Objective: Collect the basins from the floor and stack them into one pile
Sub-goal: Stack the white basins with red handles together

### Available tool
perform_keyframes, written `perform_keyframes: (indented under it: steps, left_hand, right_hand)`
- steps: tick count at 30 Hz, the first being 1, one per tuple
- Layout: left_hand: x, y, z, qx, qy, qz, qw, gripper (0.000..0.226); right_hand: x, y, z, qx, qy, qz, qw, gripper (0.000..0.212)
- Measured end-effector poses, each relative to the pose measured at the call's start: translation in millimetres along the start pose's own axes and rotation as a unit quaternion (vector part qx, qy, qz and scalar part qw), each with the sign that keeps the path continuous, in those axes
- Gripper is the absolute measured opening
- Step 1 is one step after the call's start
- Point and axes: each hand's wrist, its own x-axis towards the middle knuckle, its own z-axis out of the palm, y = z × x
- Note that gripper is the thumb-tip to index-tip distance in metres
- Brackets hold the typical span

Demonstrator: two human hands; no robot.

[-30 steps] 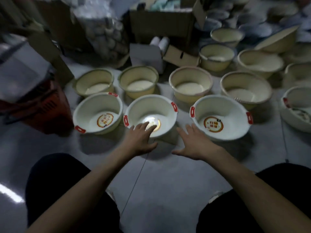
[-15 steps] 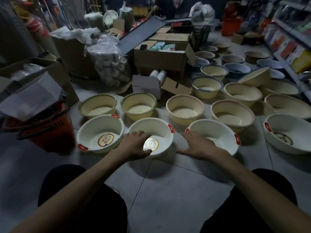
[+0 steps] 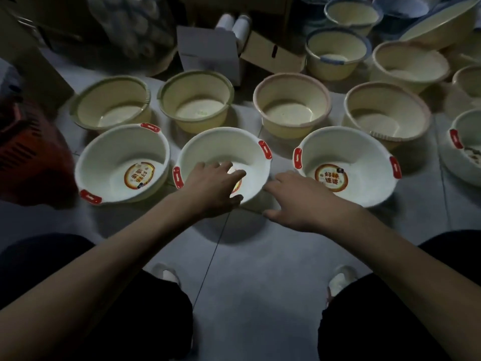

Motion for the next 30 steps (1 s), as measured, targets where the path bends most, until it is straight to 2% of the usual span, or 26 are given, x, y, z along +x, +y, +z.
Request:
perform_keyframes:
  steps: [6,15,21,26,30]
  left_hand:
    - [38,-34,4,-0.024,-0.042,-0.013,0.999,0.065]
    - [39,-95,1,-0.047,-0.048,-0.068,0.995,0.070]
    - [-6,-92,0,-0.084,-0.044,-0.095,0.991,0.070]
    - [-42,-96,0,-0.103,-0.041,-0.113,0.987,0.070]
    - [-50,-102,-4,-0.114,-0.032,-0.131,0.984,0.072]
  right_hand:
    - [58,23,-7,-0.028,-0.038,0.010,0.999,0.063]
    - [82,59,-40,-0.062,-0.002,0.041,0.997,0.063]
    - [65,34,-39,-0.006,-0.015,0.040,0.999,0.075]
    - [60,18,-48,0.008,-0.041,0.044,0.998,0.074]
    - [54,-3,-65,0.049,0.010,0.034,0.998,0.071]
